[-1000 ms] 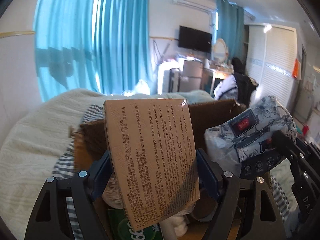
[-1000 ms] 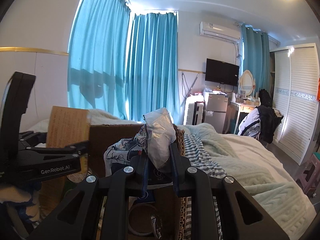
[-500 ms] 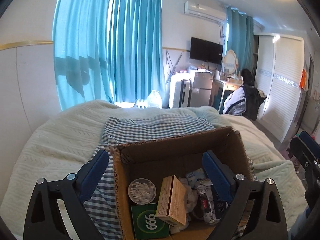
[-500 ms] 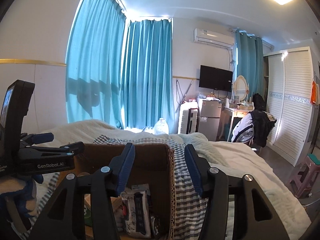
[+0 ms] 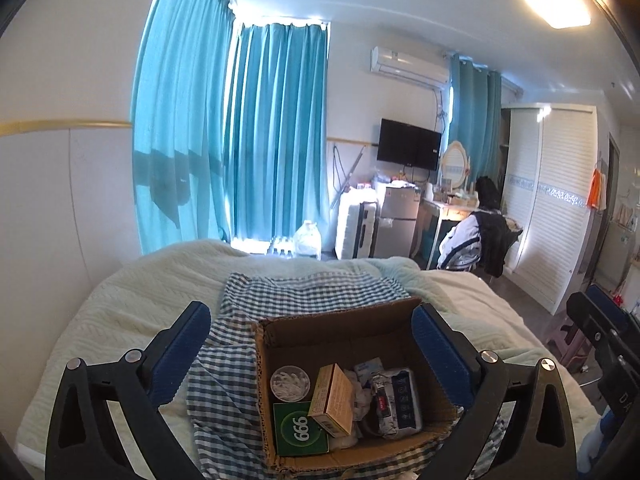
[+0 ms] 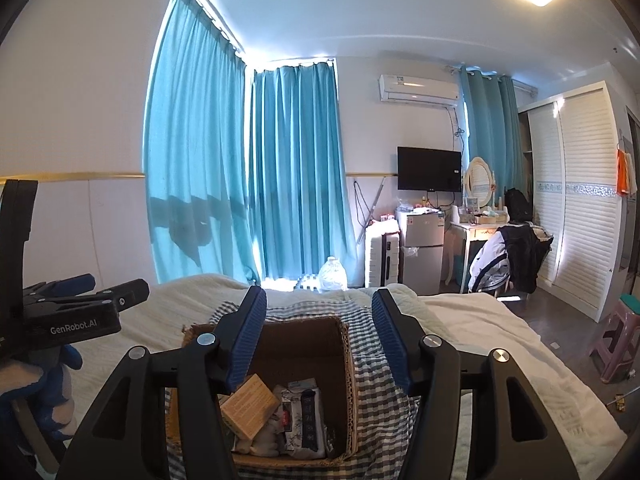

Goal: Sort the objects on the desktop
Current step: 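Pull both grippers back from the cardboard box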

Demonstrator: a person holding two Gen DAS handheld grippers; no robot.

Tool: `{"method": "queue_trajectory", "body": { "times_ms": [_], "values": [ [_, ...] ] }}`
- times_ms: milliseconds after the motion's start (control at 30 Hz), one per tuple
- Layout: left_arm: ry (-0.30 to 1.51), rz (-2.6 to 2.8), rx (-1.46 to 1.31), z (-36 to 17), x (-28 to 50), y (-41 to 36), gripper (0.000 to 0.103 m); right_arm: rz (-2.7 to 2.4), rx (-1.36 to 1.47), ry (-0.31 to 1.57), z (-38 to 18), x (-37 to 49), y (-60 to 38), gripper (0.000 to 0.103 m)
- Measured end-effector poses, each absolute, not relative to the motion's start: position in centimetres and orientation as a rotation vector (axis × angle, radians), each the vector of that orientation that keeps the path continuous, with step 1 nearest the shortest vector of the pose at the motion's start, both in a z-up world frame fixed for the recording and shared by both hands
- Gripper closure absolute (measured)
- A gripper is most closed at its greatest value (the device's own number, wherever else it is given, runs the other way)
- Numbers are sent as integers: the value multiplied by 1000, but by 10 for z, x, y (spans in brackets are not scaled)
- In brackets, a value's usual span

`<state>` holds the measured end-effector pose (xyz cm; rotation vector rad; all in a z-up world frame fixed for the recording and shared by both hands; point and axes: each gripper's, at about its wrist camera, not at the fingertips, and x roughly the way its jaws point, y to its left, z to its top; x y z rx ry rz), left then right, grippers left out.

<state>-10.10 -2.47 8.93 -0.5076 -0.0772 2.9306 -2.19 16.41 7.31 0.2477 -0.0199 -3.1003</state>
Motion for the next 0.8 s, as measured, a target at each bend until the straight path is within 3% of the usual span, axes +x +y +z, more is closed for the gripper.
{"method": "queue_trajectory", "body": {
  "times_ms": [67,200,333,467,800],
  "values": [
    [-101,2929,-480,98,-86,-30,0,-3094,233,-15,81,-9,160,46],
    [-162,2907,-454,111,-60,-41,0,-3077,176,-40,93,22,156,23],
    [-155,2903,-432,118,-38,-42,0,-3076,154,-28,98,45,152,17],
    [-125,2919,-405,118,-15,-42,0,-3081,134,-56,99,63,155,1],
    [-142,2906,-381,111,12,-51,0,-3101,186,-107,79,91,166,0]
  ]
}}
